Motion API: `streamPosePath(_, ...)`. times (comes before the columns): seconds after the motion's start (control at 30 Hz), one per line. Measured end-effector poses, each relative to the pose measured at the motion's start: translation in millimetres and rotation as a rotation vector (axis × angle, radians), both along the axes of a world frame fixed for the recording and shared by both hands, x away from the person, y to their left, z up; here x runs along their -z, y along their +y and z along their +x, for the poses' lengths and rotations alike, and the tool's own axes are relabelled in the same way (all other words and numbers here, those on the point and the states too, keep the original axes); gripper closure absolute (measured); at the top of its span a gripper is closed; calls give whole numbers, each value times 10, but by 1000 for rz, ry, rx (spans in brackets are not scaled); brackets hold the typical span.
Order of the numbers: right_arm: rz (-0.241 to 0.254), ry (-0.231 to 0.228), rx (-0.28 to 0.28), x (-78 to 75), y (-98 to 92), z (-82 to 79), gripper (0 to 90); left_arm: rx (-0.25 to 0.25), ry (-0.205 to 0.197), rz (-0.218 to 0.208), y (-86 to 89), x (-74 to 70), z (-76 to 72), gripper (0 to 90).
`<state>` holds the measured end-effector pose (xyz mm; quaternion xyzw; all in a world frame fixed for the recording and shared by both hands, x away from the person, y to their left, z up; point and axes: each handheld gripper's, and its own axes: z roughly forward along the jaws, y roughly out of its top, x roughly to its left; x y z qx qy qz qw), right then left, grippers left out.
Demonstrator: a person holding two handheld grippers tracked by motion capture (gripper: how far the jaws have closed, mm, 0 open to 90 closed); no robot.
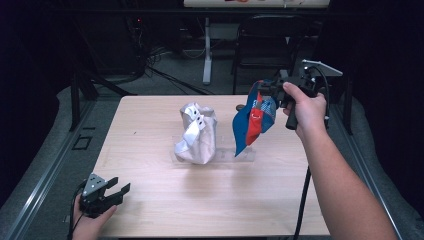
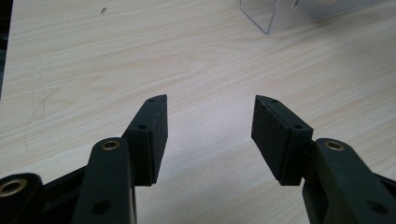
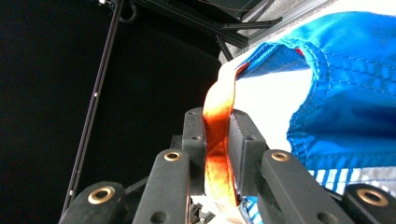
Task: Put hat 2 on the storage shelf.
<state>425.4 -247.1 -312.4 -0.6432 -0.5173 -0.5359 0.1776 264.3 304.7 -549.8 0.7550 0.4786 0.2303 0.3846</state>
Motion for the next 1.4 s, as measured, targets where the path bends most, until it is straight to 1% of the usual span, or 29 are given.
streamPosePath(0.03,-1,9,12,25,14,9,783,1,6,4,2,-3,0,464)
streamPosePath(0.07,-11,8,1,41,10,14,783,1,6,4,2,-3,0,464)
streamPosePath(0.13,-6,9,8,60,18,22,783,3,7,7,3,-5,1,464)
streamPosePath(0.23,2,27,4,166,38,45,783,-1,-2,5,6,-3,1,464)
streamPosePath(0.27,2,27,4,166,38,45,783,-1,-2,5,6,-3,1,464)
streamPosePath(0.3,6,31,-2,212,47,49,782,-3,-1,2,9,-3,0,464)
streamPosePath(0.4,11,41,-8,280,58,56,782,-3,-1,1,8,-3,1,464)
streamPosePath(0.47,14,42,-16,321,57,62,782,-4,0,4,6,1,5,464)
streamPosePath(0.53,12,52,-15,365,62,68,781,-4,6,7,7,-1,6,464)
streamPosePath(0.57,12,52,-15,365,62,68,781,-1,12,9,8,-4,8,464)
streamPosePath(0.67,12,69,-22,482,72,73,781,1,12,12,6,0,15,464)
streamPosePath(0.73,13,76,-32,509,71,73,781,1,12,13,5,0,14,464)
streamPosePath(0.77,18,81,-36,561,76,69,780,2,14,12,4,0,14,464)
streamPosePath(0.87,20,87,-37,588,78,65,780,1,15,11,2,2,17,464)
streamPosePath(0.9,18,90,-38,612,79,60,780,0,7,7,-2,11,24,464)
streamPosePath(1.0,17,87,-45,631,76,55,780,-2,7,2,-7,16,33,464)
streamPosePath(1.03,12,86,-46,650,81,48,779,-1,18,5,-6,11,43,464)
streamPosePath(1.07,12,86,-46,650,81,48,779,-1,18,5,-6,11,43,464)
streamPosePath(1.1,7,92,-49,655,84,44,779,0,14,2,-10,13,52,464)
streamPosePath(1.13,3,88,-58,673,83,40,779,-3,7,-1,-17,16,57,464)
streamPosePath(1.17,2,97,-57,684,91,34,778,3,15,0,-23,9,70,463)
streamPosePath(1.23,-4,95,-67,702,86,30,778,6,20,3,-37,13,85,463)
streamPosePath(1.37,-12,98,-68,735,83,27,777,9,18,0,-57,33,107,463)
streamPosePath(1.4,-17,96,-72,743,78,27,777,11,25,4,-54,36,111,463)
